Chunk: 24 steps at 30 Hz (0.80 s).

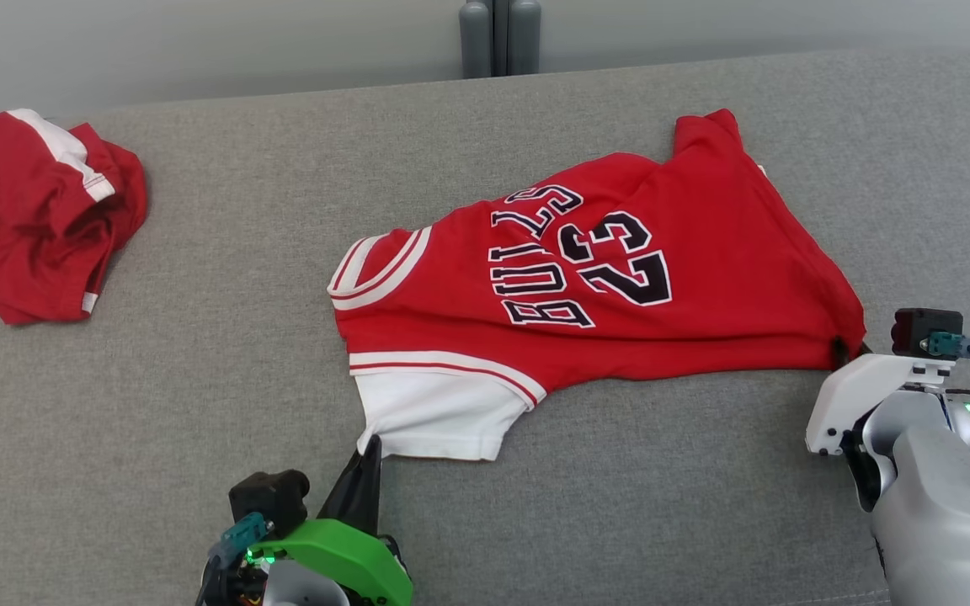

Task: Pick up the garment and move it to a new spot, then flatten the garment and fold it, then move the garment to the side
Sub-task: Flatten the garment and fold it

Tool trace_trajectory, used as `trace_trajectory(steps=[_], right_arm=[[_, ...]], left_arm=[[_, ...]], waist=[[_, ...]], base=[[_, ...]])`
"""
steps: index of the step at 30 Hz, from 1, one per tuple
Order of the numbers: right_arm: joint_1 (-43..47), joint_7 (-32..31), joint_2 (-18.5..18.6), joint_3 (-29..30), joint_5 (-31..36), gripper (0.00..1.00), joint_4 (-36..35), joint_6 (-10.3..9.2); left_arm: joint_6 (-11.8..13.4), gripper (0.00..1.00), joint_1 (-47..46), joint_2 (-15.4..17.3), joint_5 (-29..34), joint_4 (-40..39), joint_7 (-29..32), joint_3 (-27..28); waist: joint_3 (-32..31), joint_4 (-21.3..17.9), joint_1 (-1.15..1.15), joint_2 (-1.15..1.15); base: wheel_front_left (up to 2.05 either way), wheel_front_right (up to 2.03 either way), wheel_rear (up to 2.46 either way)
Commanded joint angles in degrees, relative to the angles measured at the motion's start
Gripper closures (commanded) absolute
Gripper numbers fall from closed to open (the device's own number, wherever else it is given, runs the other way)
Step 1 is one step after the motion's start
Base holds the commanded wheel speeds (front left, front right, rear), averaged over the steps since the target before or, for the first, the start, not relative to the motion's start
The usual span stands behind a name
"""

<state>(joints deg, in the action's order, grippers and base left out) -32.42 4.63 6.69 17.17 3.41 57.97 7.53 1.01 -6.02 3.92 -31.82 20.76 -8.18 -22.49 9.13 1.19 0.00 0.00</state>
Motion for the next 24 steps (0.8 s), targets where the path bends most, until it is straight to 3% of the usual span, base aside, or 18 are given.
trace_trajectory(steps=[1, 2, 7, 12, 19, 24], right_arm=[[-1.24, 0.97, 0.77, -0.97, -0.69, 0.92, 0.77, -0.08], [-1.63, 1.57, 0.74, -1.51, -1.26, 1.0, 1.14, -0.08], [-2.75, 5.73, 0.01, -5.75, -5.19, 1.0, 1.39, -0.08], [-2.28, 8.71, -0.43, -11.4, -10.17, 1.0, -2.96, -0.08], [1.19, 10.13, 1.69, -18.55, -18.82, 1.0, -20.09, -0.08], [4.84, 9.18, 4.01, -19.36, -22.13, 1.0, -36.32, -0.08]], left_arm=[[0.17, 1.0, -0.78, 0.38, -0.23, -0.25, -0.12, -0.02], [0.16, 1.0, -0.82, 0.41, -0.17, -0.41, -0.2, -0.11], [0.59, 1.0, -0.99, 1.15, 0.02, -2.43, -1.18, 0.48], [1.21, 1.0, -1.41, 2.43, 0.49, -7.36, -1.96, 1.45], [2.77, 1.0, -2.4, 5.98, 1.41, -20.92, -0.56, 3.57], [3.86, 1.0, -3.72, 8.75, 0.88, -34.57, 1.05, 6.78]], waist=[[-0.13, -0.07, 0.0, 0.0], [-0.22, -0.08, 0.0, 0.0], [-1.24, -0.38, 0.0, 0.0], [-2.79, -1.22, 0.0, 0.0], [-6.23, -2.89, 0.0, 0.0], [-8.66, -4.0, 0.0, 0.0]], base=[[0.0, 0.0, 0.0], [0.0, 0.0, 0.0], [0.0, 0.0, 0.0], [0.0, 0.0, 0.0], [0.0, 0.0, 0.0], [0.0, 0.0, 0.0]])
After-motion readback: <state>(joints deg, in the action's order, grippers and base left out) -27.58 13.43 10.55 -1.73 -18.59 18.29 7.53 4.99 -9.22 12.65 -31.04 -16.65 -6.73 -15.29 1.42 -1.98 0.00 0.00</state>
